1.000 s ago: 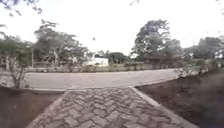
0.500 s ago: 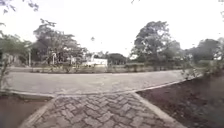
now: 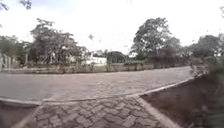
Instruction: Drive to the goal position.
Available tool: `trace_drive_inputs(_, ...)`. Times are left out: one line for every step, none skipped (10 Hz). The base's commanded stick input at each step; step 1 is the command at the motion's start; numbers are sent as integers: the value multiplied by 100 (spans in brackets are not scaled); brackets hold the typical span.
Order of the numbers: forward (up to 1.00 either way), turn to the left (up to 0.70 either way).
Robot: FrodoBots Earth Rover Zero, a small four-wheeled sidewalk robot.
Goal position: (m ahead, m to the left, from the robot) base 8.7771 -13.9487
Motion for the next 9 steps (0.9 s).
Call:
trace_drive_inputs(70, 0)
trace_drive_inputs(70, 0)
trace_drive_inputs(70, 0)
trace_drive_inputs(70, 0)
trace_drive_inputs(70, 0)
trace_drive_inputs(70, 0)
trace_drive_inputs(70, 0)
trace_drive_inputs(70, 0)
trace_drive_inputs(70, -32)
